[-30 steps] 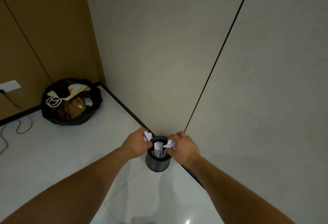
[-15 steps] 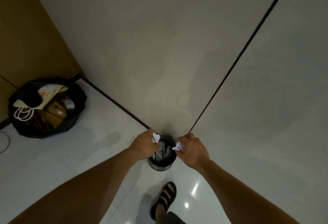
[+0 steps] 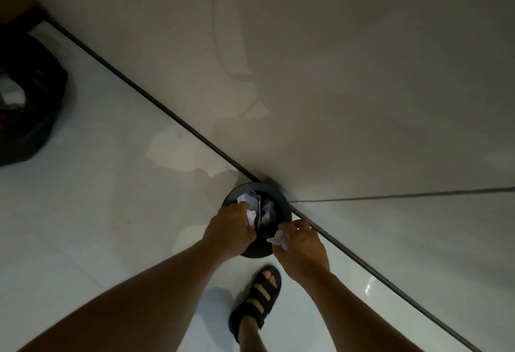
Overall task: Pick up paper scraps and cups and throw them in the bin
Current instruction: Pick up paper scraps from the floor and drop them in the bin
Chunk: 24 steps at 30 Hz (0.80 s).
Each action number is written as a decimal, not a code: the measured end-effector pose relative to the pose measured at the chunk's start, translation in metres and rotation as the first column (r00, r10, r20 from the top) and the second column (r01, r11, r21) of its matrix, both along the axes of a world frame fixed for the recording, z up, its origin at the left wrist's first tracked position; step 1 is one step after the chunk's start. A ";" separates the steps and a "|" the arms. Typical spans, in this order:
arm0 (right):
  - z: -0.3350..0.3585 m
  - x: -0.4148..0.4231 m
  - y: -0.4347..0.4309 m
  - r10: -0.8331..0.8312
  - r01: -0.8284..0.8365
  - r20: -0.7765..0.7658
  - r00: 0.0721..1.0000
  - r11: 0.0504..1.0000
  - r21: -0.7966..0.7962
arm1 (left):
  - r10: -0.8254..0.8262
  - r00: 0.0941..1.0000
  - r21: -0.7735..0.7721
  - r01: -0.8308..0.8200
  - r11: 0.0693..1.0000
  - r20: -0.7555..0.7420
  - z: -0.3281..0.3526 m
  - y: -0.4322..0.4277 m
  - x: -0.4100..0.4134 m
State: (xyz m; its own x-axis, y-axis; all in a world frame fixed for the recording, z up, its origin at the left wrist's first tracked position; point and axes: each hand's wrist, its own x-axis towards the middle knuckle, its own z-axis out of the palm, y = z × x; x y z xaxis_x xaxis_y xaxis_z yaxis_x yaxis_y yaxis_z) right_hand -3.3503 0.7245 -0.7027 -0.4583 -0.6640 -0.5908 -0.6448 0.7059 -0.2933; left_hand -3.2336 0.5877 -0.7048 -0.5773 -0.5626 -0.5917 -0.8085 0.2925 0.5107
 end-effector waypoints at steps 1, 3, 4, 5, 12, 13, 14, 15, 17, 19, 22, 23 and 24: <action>-0.030 0.002 -0.003 -0.022 0.022 0.004 1.000 1.000 0.020 | -0.032 0.999 -0.012 0.032 0.999 0.005 -0.031 -0.003 -0.002; -0.084 0.008 -0.009 -0.051 0.051 0.004 0.999 0.998 0.043 | -0.083 0.996 -0.007 0.083 0.997 0.013 -0.083 -0.009 -0.005; -0.108 0.012 -0.011 -0.054 0.053 0.006 0.999 0.997 0.051 | -0.101 0.995 -0.003 0.101 0.995 0.011 -0.107 -0.010 -0.005; -0.129 0.017 -0.012 -0.055 0.055 0.006 0.998 0.997 0.057 | -0.120 0.993 0.000 0.120 0.993 0.013 -0.126 -0.010 -0.003; -0.170 0.051 -0.002 -0.209 0.206 0.047 0.977 0.976 0.064 | -0.281 0.954 -0.021 0.284 0.958 0.103 -0.169 -0.012 0.029; -0.160 0.056 0.001 -0.243 0.239 0.064 0.968 0.969 0.058 | -0.267 0.957 -0.002 0.269 0.963 0.114 -0.160 -0.012 0.031; -0.148 0.059 0.004 -0.272 0.268 0.069 0.960 0.962 0.053 | -0.265 0.956 0.014 0.266 0.964 0.125 -0.149 -0.012 0.033; -0.133 0.062 0.007 -0.296 0.293 0.064 0.953 0.955 0.052 | -0.276 0.952 0.026 0.275 0.961 0.133 -0.136 -0.013 0.035; -0.097 0.064 0.016 -0.345 0.343 0.047 0.937 0.938 0.048 | -0.322 0.939 0.024 0.322 0.947 0.123 -0.102 -0.015 0.036; -0.055 0.062 0.025 -0.405 0.404 0.031 0.914 0.914 0.039 | -0.384 0.919 -0.001 0.386 0.922 0.093 -0.061 -0.017 0.032; 0.015 0.061 0.038 -0.475 0.475 0.001 0.880 0.880 0.011 | -0.433 0.900 -0.013 0.434 0.901 0.044 0.011 -0.018 0.017; 0.039 0.061 0.042 -0.498 0.498 -0.012 0.867 0.867 -0.006 | -0.445 0.895 -0.019 0.445 0.895 0.022 0.037 -0.018 0.011; 0.064 0.061 0.046 -0.526 0.525 -0.027 0.850 0.850 -0.026 | -0.461 0.887 -0.024 0.461 0.887 0.003 0.062 -0.017 0.006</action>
State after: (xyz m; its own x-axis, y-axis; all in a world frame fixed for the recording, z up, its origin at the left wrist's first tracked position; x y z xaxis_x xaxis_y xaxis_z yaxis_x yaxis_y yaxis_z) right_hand -3.2889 0.7709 -0.6386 -0.7599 -0.3285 -0.5609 -0.1879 0.9371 -0.2942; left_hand -3.2276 0.5711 -0.6426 -0.7767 -0.2464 -0.5796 -0.5781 0.6443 0.5007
